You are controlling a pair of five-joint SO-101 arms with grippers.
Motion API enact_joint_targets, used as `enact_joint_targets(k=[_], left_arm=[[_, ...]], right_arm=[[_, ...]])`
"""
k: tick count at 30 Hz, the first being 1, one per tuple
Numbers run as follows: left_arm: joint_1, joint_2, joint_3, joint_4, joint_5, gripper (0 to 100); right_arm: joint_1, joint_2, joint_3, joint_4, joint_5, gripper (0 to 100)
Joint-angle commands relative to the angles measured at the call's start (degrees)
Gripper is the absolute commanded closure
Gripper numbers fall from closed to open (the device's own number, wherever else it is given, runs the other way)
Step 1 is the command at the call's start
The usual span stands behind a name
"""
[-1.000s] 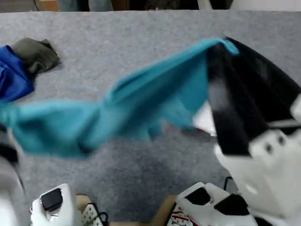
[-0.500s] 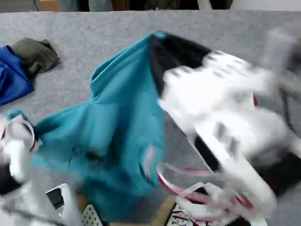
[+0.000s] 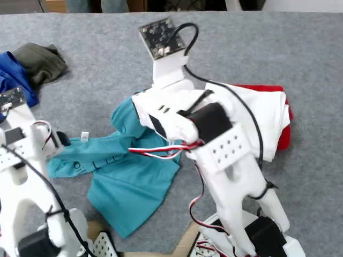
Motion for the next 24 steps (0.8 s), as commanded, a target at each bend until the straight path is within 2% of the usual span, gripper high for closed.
enact_joint_targets(k=[1,4,11,16,21,24], left_arm=[[3.12,2.37,-9.89,3.6,8.62,75],[5.85,4.4,-15.6,6.86,12.13,75],[10.07,12.4,-24.48,12.4,12.57,75],[8.84,21.19,-27.47,13.19,15.82,75],[5.85,27.52,-34.51,20.04,17.32,75],[3.3,30.07,-37.76,21.27,17.49,75]], right_arm=[[-0.7,0.04,5.41,-4.66,0.7,98.5],[-0.7,0.31,8.31,-6.15,0.79,98.5],[-0.7,0.4,12.26,-6.42,2.46,98.5],[-0.62,0.4,13.76,-6.86,2.9,98.5],[-0.62,0.4,16.04,-9.05,2.81,98.5],[-0.62,0.4,17.01,-9.76,2.81,98.5]])
